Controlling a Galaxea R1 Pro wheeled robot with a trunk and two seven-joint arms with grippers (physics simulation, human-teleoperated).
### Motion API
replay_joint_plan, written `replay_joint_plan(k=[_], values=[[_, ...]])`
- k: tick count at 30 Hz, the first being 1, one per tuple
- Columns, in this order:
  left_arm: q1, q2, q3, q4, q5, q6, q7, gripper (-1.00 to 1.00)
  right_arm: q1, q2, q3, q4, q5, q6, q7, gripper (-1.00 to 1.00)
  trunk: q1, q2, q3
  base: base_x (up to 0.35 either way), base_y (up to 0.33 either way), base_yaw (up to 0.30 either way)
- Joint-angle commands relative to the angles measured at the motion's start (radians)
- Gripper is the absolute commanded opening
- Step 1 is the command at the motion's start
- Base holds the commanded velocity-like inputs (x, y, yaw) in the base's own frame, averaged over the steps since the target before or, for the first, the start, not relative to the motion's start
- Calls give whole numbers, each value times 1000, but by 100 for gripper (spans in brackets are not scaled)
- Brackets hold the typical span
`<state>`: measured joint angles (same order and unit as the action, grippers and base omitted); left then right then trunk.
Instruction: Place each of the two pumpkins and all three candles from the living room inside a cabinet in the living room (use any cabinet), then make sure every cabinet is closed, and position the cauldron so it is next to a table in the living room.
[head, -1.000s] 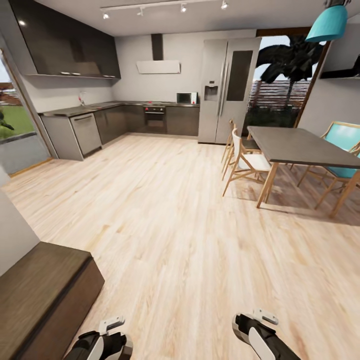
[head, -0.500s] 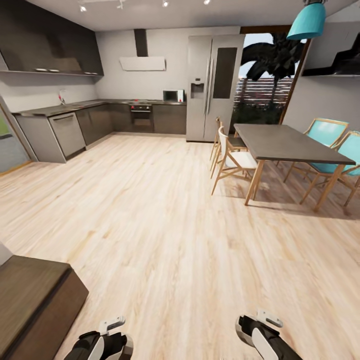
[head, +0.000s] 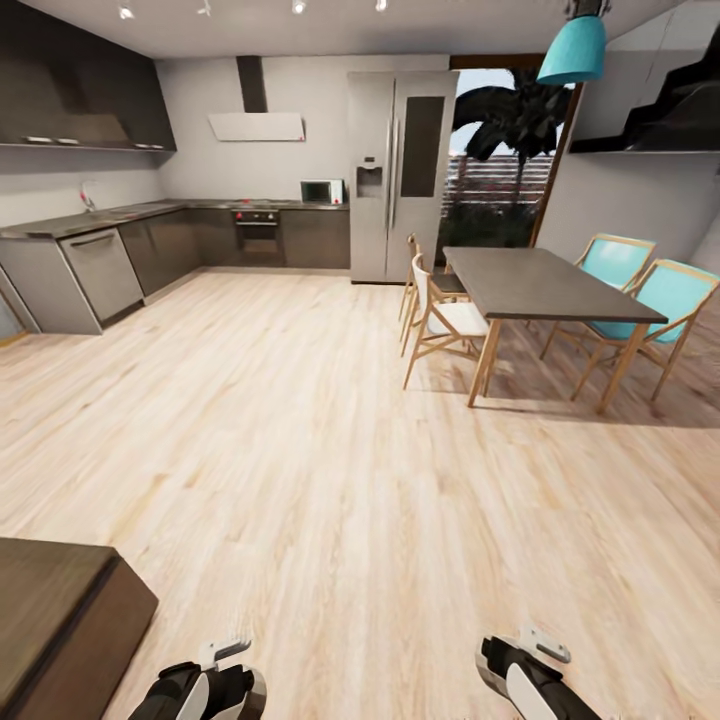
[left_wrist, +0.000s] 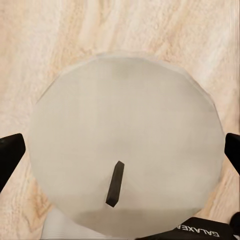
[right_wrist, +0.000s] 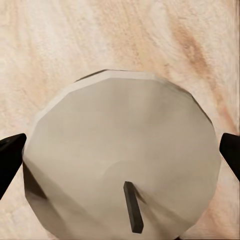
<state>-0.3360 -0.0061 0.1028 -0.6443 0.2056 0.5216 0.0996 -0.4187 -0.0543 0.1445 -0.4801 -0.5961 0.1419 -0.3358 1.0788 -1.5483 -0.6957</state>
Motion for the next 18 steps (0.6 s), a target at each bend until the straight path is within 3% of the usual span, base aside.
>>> replay_joint_plan(k=[1, 10, 18], values=[[0, 0, 0, 0, 0, 0, 0, -100, 0, 0, 0, 4, -1, -3, 1, -100, -4, 7, 3, 0, 0, -271], [0, 0, 0, 0, -2, 0, 0, -100, 0, -2, 0, 24, -1, -8, 1, -100, -38, 70, 31, 0, 0, -284], [0, 0, -2, 0, 0, -2, -3, -100, 0, -2, 0, 26, -1, -8, 1, -100, -38, 70, 31, 0, 0, -287]])
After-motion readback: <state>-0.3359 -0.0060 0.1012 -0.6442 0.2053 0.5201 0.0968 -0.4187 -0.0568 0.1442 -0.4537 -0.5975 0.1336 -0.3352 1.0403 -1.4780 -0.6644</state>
